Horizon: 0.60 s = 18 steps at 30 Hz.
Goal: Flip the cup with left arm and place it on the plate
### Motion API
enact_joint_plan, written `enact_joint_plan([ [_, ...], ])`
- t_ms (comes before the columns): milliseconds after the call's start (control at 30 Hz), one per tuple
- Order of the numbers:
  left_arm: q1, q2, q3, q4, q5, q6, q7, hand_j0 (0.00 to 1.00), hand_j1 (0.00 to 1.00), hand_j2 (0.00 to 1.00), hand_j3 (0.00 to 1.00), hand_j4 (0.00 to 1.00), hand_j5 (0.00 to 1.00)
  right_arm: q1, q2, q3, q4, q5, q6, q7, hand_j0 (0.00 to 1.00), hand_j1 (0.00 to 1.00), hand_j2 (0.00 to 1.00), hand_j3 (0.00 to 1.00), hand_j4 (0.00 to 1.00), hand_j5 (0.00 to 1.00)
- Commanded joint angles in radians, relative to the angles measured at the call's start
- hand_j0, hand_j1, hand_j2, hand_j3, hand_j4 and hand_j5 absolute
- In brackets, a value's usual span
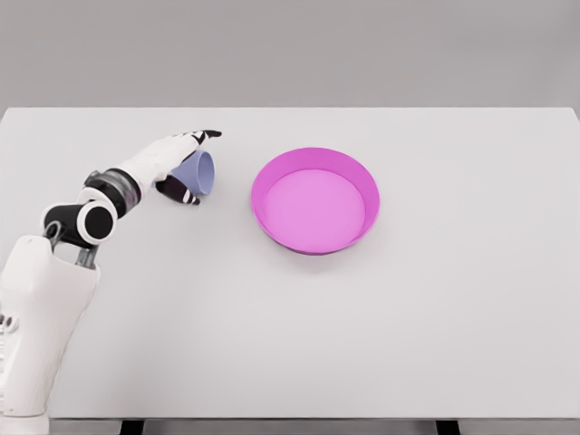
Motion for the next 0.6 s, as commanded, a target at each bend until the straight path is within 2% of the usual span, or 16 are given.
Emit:
enact_joint_plan([
  [0,0.000,-0.005,-0.001,0.037,-0.002,-0.002,0.000,1.00,1.00,1.00,1.00,1.00,1.00,0.000,0.000,0.000,0.000,0.000,0.000,0.000,1.00,1.00,1.00,1.00,1.00,1.00],
  [367,-0.012,-0.005,-0.001,0.054,-0.006,-0.001,0.000,1.00,1.00,1.00,1.00,1.00,1.00,0.000,0.000,0.000,0.000,0.000,0.000,0.000,1.00,1.00,1.00,1.00,1.00,1.00],
  [567,-0.021,0.001,-0.005,0.069,-0.006,-0.001,0.000,0.97,0.97,0.97,0.97,0.97,0.97,0.000,0.000,0.000,0.000,0.000,-0.001,0.000,1.00,1.00,1.00,1.00,1.00,1.00],
])
